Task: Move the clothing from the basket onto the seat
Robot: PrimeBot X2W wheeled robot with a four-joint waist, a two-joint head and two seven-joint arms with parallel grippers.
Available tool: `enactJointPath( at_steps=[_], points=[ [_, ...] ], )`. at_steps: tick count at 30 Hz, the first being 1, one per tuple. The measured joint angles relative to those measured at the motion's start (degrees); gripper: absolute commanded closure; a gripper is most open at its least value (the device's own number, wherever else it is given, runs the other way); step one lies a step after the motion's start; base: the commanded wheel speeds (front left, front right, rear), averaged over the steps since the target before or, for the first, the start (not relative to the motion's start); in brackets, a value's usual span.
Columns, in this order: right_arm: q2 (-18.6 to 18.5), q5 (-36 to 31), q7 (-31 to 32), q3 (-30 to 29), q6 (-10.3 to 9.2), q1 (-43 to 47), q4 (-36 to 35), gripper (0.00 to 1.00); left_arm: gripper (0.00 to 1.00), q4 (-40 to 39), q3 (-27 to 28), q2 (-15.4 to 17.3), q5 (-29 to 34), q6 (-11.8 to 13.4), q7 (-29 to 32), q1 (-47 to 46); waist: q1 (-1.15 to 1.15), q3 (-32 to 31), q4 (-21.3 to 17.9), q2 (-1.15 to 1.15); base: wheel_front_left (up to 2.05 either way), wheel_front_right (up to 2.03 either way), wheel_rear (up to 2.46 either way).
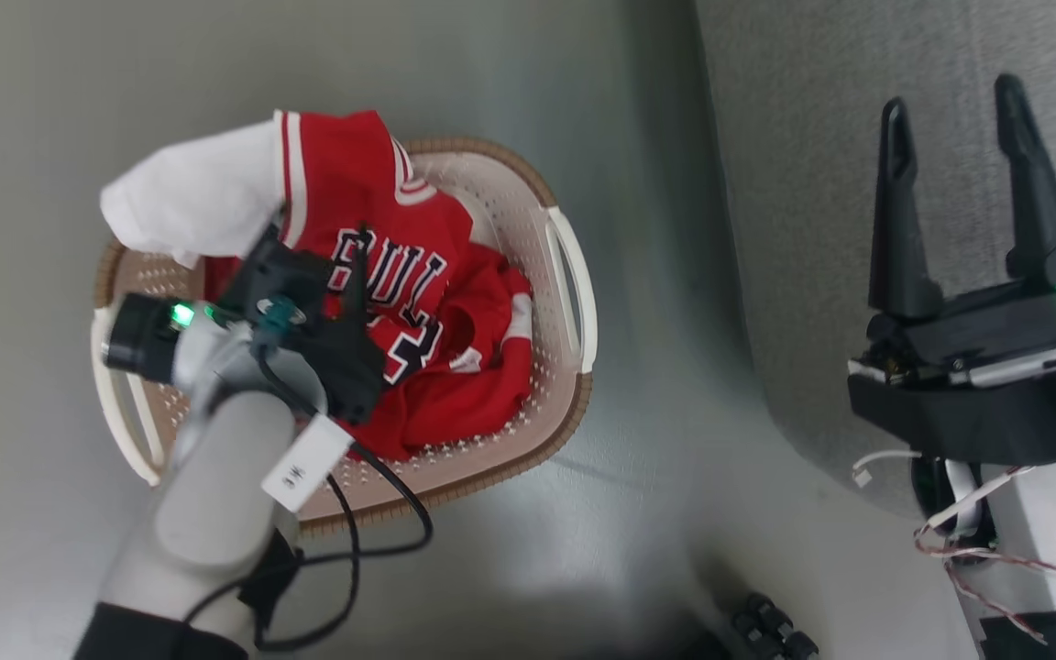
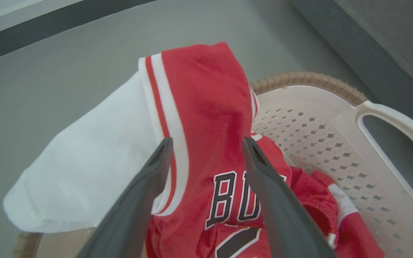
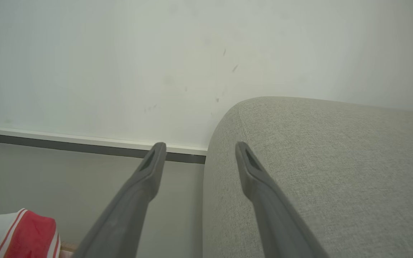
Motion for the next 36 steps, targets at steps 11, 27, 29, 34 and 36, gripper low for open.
enactJointPath(
  at_steps=[11,27,29,34,36],
  points=[
    [1.4,-0.5,0.0,-0.4,0.0,-3.3,0.8,0.0,0.0,3.8,2.0,1.6,1.1,1.7,-2.9,-3.7,0.0,6.8,-0.7,0.0,0.0,0.0,0.0],
    [2.4,-1.4,0.0,-0.6,0.56,-4.1,4.2,0.0,1.0,7.3,1.3,0.8,2.6,2.1,-6.6,-5.5,-0.01,6.4,-1.2,-0.01,0.0,0.0,0.0],
    [2.6,-1.5,0.0,-0.4,0.81,-4.4,4.9,0.0,1.0,7.3,1.2,0.6,2.3,1.6,-6.8,-5.2,-0.01,5.8,-1.0,-0.01,0.0,0.0,0.0],
    [2.9,-1.5,0.0,0.0,1.6,-5.2,7.8,0.0,1.0,7.3,1.1,0.0,0.1,0.0,-7.4,-3.1,-0.01,3.1,0.0,-0.01,0.0,0.0,0.0],
    [3.1,-1.5,0.0,0.3,1.88,-5.2,8.8,0.0,1.0,7.2,0.6,-0.1,-0.1,-1.0,-7.4,-2.7,-0.01,2.0,0.4,-0.01,0.0,0.0,0.0]
  ],
)
